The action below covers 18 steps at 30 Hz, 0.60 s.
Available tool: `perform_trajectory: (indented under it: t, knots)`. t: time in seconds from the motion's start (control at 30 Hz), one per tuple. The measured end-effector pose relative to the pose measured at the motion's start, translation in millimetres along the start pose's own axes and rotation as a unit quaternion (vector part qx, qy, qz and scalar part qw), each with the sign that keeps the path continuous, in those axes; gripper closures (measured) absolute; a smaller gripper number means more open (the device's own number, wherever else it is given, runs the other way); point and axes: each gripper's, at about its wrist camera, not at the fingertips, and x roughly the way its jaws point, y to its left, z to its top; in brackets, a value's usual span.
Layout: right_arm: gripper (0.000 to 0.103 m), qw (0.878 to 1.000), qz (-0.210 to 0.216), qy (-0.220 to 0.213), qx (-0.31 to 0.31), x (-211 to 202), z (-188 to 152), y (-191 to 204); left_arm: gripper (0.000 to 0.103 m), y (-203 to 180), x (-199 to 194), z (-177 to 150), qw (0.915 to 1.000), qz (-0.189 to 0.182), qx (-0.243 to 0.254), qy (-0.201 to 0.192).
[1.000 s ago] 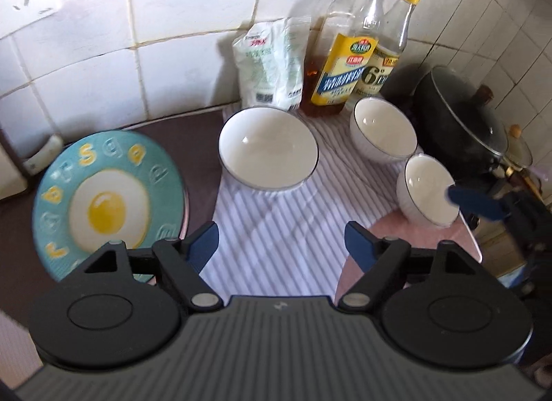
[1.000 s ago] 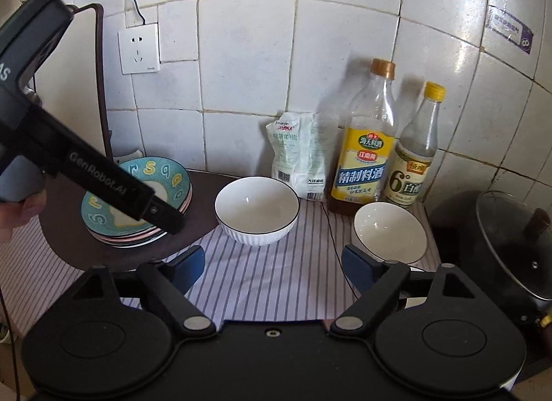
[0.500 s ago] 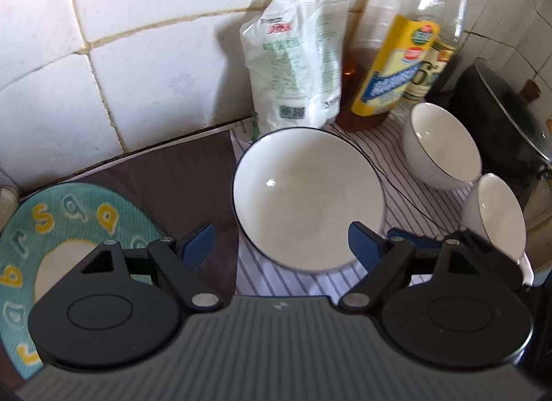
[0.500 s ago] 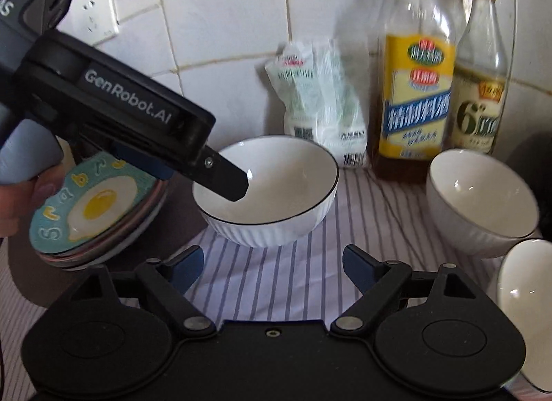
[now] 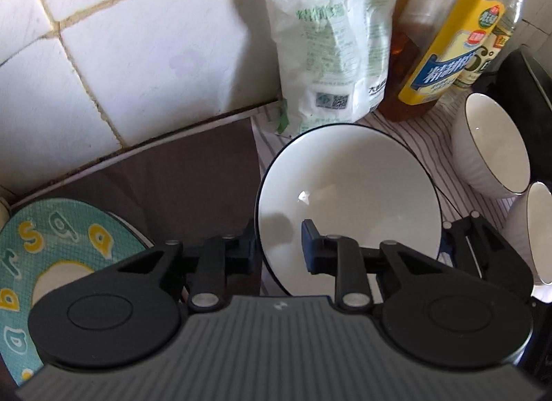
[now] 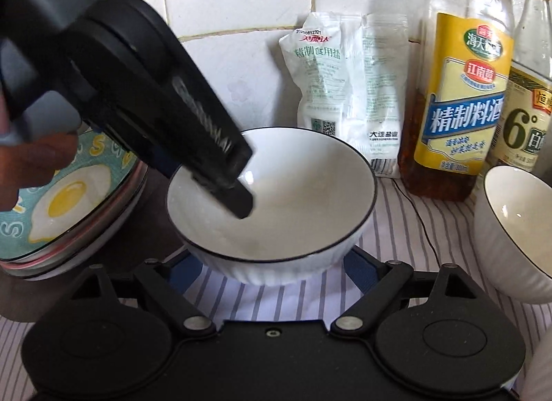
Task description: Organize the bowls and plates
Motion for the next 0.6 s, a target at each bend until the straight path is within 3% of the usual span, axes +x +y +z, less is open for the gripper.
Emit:
perform_trajectory:
  t: [0.1, 0.3, 0.6]
  knots:
    - [0.011, 1.000, -0.006, -0.001, -0.006, 1.5, 0.6, 3.3, 0.087, -0.4, -2.3, -1.7, 1.0000, 0.008, 0.004, -0.001]
    - [0.012, 1.000, 0.007, 0.000, 0.013, -8.8, 1.3, 5.2, 0.087, -4.5, -17.0, -8.9, 0.9999, 0.008, 0.015, -0.003]
    - [0.012, 1.000, 0.007, -0.008, -0.015, -48.6, 1.2, 17.1, 0.087, -10.2, -51.0, -27.9, 0.9995, 0.008, 0.029, 0.007]
